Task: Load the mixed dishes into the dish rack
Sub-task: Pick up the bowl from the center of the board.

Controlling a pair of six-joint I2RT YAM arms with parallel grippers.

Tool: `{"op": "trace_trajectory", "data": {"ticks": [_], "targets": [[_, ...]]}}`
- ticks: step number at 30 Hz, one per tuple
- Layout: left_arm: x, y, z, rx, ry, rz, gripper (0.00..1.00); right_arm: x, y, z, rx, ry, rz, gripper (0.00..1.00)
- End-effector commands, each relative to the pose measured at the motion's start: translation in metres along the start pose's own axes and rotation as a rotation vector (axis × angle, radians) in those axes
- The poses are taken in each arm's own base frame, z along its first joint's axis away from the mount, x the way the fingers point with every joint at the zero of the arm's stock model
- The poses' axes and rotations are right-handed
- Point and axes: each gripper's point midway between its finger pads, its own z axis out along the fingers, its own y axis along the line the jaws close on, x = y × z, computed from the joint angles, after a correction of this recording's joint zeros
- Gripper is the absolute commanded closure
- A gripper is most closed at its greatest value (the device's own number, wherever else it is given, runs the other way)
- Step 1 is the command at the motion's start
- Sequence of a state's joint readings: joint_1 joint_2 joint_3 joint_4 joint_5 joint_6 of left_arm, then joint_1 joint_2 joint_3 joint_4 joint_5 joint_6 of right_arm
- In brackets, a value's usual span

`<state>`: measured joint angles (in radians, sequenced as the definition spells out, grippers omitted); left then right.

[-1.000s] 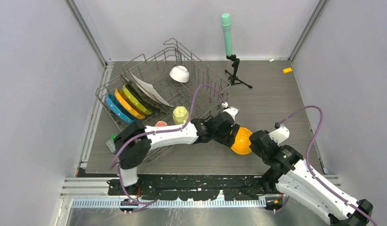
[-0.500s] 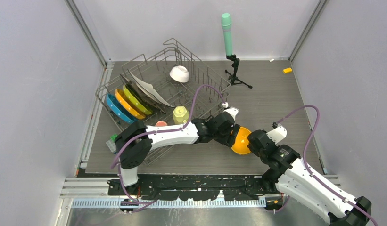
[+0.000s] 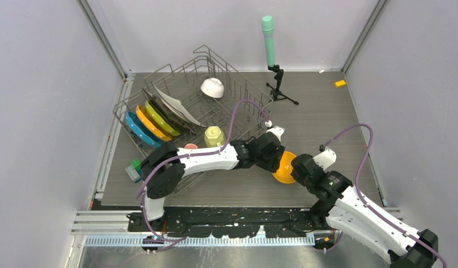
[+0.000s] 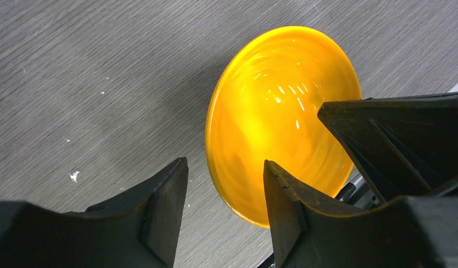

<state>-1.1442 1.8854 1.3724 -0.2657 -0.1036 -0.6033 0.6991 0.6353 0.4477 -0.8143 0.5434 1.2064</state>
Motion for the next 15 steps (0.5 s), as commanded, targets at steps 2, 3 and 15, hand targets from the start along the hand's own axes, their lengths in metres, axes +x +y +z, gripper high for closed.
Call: {"op": "trace_trajectory", "data": {"ticks": [2, 3, 15], "targets": [[-0.022, -0.0065, -0.0009, 0.007, -0.057, -0.01, 0.5, -0.0042, 0.0047, 0.0009, -0.016, -0.024, 0.022, 0.71], [-0.0219, -0.0053, -0.0002, 0.002, -0.056, -0.007, 0.5, -0.0043, 0.0054, 0.0013, -0.02, -0.026, 0.026, 0.71], [-0.023, -0.0036, -0.002, -0.016, -0.06, 0.023, 0.7, -0.0014, 0.0072, 0.0047, -0.024, -0.02, 0.022, 0.71]]}}
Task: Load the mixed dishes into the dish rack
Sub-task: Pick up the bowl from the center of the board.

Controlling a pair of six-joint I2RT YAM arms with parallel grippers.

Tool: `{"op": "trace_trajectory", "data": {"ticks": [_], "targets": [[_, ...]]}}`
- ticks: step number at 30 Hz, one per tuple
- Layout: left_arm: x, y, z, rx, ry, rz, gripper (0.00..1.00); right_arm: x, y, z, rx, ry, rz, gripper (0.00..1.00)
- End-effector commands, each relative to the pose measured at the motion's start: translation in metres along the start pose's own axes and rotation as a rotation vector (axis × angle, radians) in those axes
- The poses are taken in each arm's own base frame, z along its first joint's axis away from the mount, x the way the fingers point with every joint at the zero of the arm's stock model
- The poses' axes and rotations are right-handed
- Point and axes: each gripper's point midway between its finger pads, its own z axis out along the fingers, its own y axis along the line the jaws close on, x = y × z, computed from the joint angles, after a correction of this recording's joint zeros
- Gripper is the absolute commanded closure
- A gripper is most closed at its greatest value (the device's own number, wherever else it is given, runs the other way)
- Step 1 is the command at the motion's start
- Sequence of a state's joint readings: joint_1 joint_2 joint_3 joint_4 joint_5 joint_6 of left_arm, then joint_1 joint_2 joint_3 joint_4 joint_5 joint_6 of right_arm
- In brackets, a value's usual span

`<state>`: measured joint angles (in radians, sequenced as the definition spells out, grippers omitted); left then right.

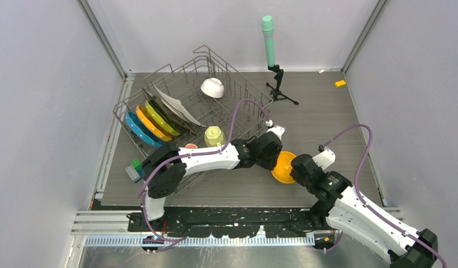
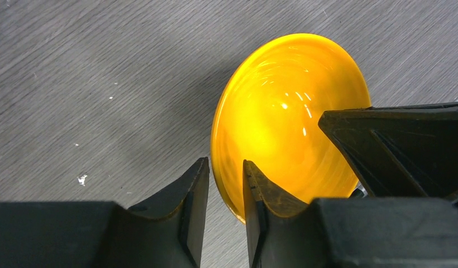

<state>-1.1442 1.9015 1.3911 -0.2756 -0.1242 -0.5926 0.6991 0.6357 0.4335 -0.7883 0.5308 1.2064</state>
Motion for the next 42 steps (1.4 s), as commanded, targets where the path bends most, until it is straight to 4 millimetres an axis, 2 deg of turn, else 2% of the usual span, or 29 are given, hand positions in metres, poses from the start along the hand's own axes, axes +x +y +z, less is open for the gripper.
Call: {"op": "trace_trajectory", "data": {"ticks": [1, 4, 10, 14, 19, 23, 27, 37, 39, 42], "targets": [[-0.021, -0.006, -0.006, 0.002, -0.057, 0.012, 0.72, -0.005, 0.005, 0.003, -0.009, -0.029, 0.014, 0.71], [-0.021, -0.005, -0.006, -0.001, -0.059, 0.013, 0.76, -0.004, 0.005, 0.003, -0.006, -0.027, 0.011, 0.71], [-0.025, -0.007, -0.01, 0.009, -0.075, 0.025, 0.94, -0.005, 0.006, 0.002, -0.011, -0.026, 0.014, 0.7], [-0.029, -0.008, -0.012, 0.01, -0.092, 0.022, 0.99, -0.007, 0.009, -0.001, -0.031, -0.031, 0.023, 0.66], [-0.038, -0.009, -0.019, 0.009, -0.122, 0.013, 1.0, -0.015, 0.022, -0.013, -0.106, -0.034, 0.03, 0.58], [-0.048, -0.018, -0.03, 0.048, -0.149, -0.017, 1.0, -0.026, 0.029, -0.025, -0.151, -0.055, 0.04, 0.55], [-0.056, -0.024, -0.039, 0.081, -0.168, -0.032, 1.0, -0.039, 0.028, -0.038, -0.167, -0.09, 0.047, 0.54], [-0.062, -0.02, -0.05, 0.144, -0.185, -0.058, 1.0, -0.06, 0.029, -0.066, -0.279, -0.153, 0.093, 0.5], [-0.064, -0.016, -0.054, 0.154, -0.193, -0.063, 1.0, -0.065, 0.039, -0.078, -0.362, -0.162, 0.086, 0.46], [-0.07, -0.012, -0.064, 0.182, -0.206, -0.073, 1.0, -0.071, 0.054, -0.099, -0.492, -0.165, 0.065, 0.35]]}}
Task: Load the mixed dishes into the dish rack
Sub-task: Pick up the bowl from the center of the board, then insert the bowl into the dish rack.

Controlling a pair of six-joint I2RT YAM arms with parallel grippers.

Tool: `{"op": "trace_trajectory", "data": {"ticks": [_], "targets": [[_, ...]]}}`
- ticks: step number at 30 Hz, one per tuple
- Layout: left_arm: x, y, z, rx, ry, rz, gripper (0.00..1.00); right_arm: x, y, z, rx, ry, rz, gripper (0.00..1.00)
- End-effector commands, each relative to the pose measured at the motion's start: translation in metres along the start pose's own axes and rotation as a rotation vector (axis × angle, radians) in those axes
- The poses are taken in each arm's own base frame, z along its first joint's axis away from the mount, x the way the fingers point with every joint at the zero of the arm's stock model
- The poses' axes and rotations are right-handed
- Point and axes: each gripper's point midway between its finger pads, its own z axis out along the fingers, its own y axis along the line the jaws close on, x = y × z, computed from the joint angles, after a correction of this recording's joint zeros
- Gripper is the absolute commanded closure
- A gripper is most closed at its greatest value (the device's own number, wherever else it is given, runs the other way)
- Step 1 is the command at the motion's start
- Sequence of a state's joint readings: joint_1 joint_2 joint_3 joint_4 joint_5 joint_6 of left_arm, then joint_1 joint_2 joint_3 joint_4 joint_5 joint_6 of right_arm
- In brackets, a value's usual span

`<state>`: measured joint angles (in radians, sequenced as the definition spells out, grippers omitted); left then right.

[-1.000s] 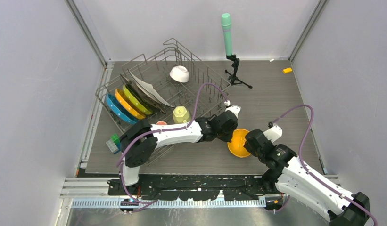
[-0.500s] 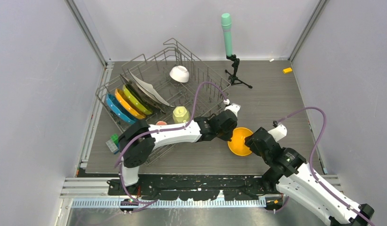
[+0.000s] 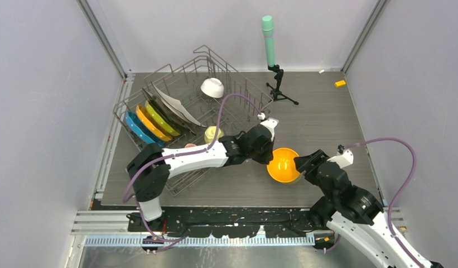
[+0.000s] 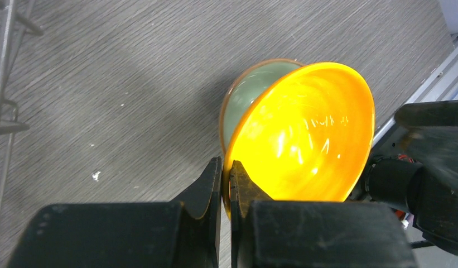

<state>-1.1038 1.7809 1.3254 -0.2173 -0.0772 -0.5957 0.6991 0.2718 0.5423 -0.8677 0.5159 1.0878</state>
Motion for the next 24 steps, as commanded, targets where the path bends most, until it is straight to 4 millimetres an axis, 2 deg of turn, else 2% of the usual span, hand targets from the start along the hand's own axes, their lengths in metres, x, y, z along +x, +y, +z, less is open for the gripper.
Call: {"op": "trace_trajectory", "data": {"ticks": [1, 5, 10, 14, 19, 24], "targets": [[-0.044, -0.018, -0.033, 0.143, -0.113, -0.036, 1.0, -0.025, 0.044, -0.025, -0.217, -0.045, -0.006, 0.34], [-0.059, -0.027, -0.062, 0.237, -0.146, -0.031, 1.0, -0.034, 0.07, -0.048, -0.392, -0.055, 0.004, 0.29], [-0.072, -0.03, -0.096, 0.291, -0.203, 0.007, 1.0, -0.038, 0.08, -0.06, -0.452, -0.053, -0.016, 0.28], [-0.081, -0.028, -0.123, 0.349, -0.25, 0.023, 1.0, -0.024, 0.103, -0.068, -0.554, 0.035, -0.078, 0.28], [-0.09, -0.014, -0.148, 0.437, -0.3, -0.039, 1.0, -0.002, 0.146, -0.087, -0.762, 0.183, -0.112, 0.27], [-0.089, -0.014, -0.174, 0.514, -0.286, -0.02, 1.0, -0.002, 0.165, -0.092, -0.84, 0.187, -0.109, 0.27]]}}
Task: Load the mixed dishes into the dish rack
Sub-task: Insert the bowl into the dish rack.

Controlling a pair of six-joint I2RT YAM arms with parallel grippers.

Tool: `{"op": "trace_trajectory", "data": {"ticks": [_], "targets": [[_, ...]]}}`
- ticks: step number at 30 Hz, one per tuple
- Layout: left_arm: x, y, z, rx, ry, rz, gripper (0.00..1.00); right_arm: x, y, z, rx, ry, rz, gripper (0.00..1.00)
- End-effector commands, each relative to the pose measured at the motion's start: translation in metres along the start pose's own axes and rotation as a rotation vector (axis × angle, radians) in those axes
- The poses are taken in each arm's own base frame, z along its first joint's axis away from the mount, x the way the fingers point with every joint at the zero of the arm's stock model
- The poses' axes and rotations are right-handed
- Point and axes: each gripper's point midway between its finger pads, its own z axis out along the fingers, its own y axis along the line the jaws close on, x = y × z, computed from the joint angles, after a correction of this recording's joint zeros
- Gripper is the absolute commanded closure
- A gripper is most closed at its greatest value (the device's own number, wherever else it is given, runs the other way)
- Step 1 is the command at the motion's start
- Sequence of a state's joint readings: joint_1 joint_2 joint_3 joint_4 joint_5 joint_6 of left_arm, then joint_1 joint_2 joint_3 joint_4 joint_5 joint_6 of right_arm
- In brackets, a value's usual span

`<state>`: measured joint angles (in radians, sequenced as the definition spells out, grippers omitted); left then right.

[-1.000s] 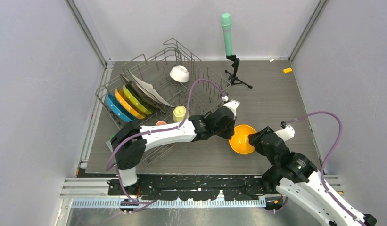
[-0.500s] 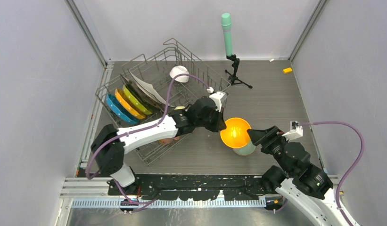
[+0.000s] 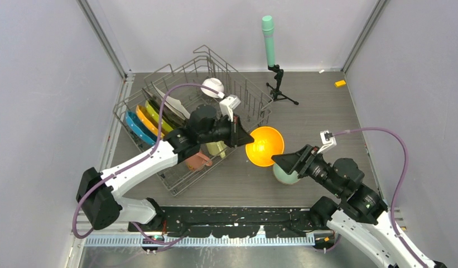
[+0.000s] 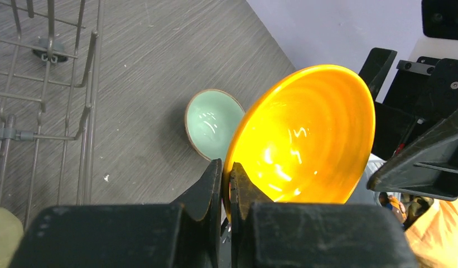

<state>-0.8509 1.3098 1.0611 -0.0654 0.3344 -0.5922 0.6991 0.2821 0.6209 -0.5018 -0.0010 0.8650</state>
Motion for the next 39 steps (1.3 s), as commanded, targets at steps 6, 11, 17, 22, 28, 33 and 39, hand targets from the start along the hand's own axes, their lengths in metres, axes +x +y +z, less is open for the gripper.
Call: {"op": "trace_trajectory", "data": {"ticks": [6, 11, 17, 22, 28, 33, 39], "targets": [[-0.036, -0.043, -0.04, 0.212, -0.093, 0.058, 1.0, -0.007, 0.058, 0.009, -0.242, 0.032, -0.021, 0.28], [-0.037, -0.047, -0.046, 0.248, -0.089, 0.06, 1.0, -0.004, 0.064, 0.015, -0.274, 0.055, -0.006, 0.29], [-0.033, -0.036, -0.045, 0.241, -0.108, 0.027, 1.0, -0.008, 0.066, 0.013, -0.293, 0.026, -0.016, 0.42], [-0.037, -0.037, -0.045, 0.255, -0.123, 0.016, 1.0, -0.005, 0.076, 0.008, -0.348, 0.05, -0.023, 0.35], [-0.035, -0.035, -0.043, 0.263, -0.129, -0.016, 1.0, -0.003, 0.083, 0.006, -0.397, 0.058, -0.003, 0.31], [-0.035, -0.031, -0.041, 0.238, -0.136, -0.034, 1.0, -0.004, 0.083, 0.003, -0.402, 0.047, -0.002, 0.31], [-0.034, -0.028, -0.039, 0.229, -0.134, -0.043, 1.0, -0.005, 0.077, 0.005, -0.373, 0.034, 0.001, 0.39]]}}
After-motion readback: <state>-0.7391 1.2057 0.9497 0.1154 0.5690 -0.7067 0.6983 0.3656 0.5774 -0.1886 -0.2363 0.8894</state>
